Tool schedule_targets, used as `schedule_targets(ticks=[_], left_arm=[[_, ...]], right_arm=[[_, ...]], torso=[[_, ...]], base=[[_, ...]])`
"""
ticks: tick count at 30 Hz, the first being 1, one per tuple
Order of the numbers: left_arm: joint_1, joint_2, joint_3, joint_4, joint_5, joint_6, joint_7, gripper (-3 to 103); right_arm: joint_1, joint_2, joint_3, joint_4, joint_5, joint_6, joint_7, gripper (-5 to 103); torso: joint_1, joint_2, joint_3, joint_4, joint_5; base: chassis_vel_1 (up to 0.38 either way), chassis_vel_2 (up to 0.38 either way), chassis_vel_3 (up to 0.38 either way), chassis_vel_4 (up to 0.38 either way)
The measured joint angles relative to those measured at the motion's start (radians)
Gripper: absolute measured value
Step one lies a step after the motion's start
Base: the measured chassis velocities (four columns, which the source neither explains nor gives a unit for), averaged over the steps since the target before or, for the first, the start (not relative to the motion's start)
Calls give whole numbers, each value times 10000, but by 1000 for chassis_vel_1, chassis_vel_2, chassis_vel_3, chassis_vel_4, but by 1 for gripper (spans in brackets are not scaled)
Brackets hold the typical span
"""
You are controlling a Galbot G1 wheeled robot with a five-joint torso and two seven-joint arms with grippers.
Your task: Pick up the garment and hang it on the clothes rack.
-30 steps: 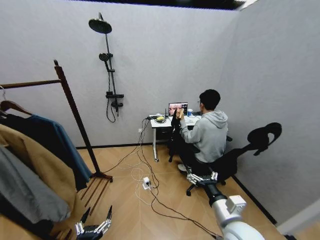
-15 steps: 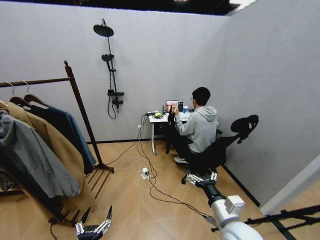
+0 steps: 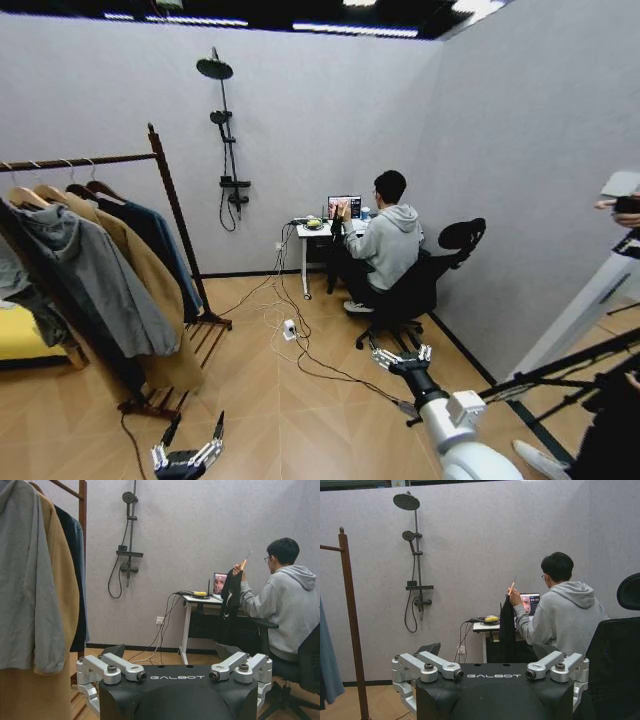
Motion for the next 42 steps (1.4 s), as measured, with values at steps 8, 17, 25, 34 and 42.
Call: schedule_targets(ticks=[8,17,25,34,42], left_arm=[[0,0,1,0,0,0,0,100],[0,0,1,0,0,0,0,100],[1,0,0,0,0,0,0,100],[0,0,1,0,0,0,0,100],[0,0,0,0,0,0,-1,100]], right_arm=[[56,-19,-80,-19,4,11,-26,100],[91,-28,-153,-49,-13,154,-134,100],[120,41,-271,-158,-228,401,-341,100],[66,55,-341,-92,-348,401,-337,100],[22,76,-412,22,-435,401,-316,100]], torso=[[0,0,0,-1,7],[-2,1,0,-2,7],[-6,3,-1,0,4],[8,-4,3,1,3],[-2,0,0,1,2]], base=[[219,-228,-228,228],[214,-207,-215,211],[88,-89,-103,111],[-22,37,37,-17],[24,-3,-3,5]])
